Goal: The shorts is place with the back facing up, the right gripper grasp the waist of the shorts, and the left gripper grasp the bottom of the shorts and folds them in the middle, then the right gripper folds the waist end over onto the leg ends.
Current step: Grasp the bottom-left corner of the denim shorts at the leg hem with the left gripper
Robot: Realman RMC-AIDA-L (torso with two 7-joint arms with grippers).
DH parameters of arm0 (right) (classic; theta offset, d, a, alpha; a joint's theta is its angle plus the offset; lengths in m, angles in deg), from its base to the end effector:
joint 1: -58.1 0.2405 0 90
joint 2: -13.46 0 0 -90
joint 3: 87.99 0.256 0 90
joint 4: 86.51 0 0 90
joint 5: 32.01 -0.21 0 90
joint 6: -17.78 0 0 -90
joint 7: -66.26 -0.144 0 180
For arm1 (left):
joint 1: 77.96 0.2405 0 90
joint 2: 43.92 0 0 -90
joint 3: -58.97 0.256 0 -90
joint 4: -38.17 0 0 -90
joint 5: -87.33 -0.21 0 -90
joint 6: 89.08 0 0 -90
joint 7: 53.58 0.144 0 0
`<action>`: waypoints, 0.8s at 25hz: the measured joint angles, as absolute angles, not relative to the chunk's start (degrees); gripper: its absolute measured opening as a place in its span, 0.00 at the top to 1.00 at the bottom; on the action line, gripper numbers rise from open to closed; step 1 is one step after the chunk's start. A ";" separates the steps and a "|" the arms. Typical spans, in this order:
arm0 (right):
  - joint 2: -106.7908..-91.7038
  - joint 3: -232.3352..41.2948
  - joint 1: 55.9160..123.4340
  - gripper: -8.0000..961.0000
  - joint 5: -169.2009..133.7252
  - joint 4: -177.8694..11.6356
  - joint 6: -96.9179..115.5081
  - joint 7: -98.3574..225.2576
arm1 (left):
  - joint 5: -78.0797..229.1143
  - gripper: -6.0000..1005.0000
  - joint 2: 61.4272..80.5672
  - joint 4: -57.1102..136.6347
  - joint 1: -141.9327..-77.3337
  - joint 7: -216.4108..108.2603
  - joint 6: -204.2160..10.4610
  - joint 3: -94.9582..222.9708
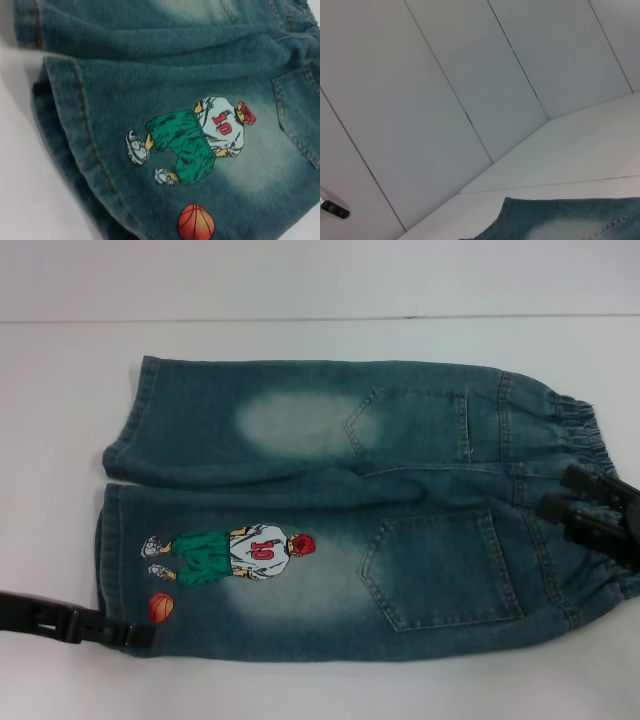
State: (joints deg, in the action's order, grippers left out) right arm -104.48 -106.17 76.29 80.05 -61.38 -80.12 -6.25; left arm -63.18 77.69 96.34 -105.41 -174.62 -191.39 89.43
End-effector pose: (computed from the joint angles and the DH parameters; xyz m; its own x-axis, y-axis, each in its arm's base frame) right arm 0.3314 0.2517 0.0199 0.4622 -0.3940 -0.7945 -0.7322 -0.6749 -0.0913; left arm -0.3144 0.2807 0.0367 0.4147 0.9043 0.1011 0.9085 -0.4052 -0.1020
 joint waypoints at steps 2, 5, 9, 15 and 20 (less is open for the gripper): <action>-104.48 -106.19 76.29 0.07 80.05 -61.38 -80.12 -6.25 | -62.88 0.07 77.67 96.34 -105.35 -174.59 -191.44 89.44; -104.48 -106.19 76.29 0.07 80.05 -61.38 -80.13 -6.25 | -62.83 0.07 77.73 96.08 -105.32 -174.51 -191.38 89.63; -104.48 -106.19 76.29 0.07 80.06 -61.38 -80.13 -6.25 | -62.77 0.08 77.74 95.80 -105.38 -174.39 -191.31 89.72; -104.49 -106.18 76.34 0.07 80.14 -61.38 -80.13 -6.24 | -62.52 0.08 77.72 95.80 -105.55 -174.66 -191.23 90.50; -104.49 -106.13 76.37 0.07 80.14 -61.38 -80.13 -6.25 | -62.18 0.08 77.72 95.48 -105.62 -174.54 -191.30 90.44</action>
State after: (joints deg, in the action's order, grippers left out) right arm -104.49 -106.13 76.37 80.14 -61.38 -80.13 -6.25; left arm -62.18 77.72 95.48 -105.62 -174.54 -191.30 90.44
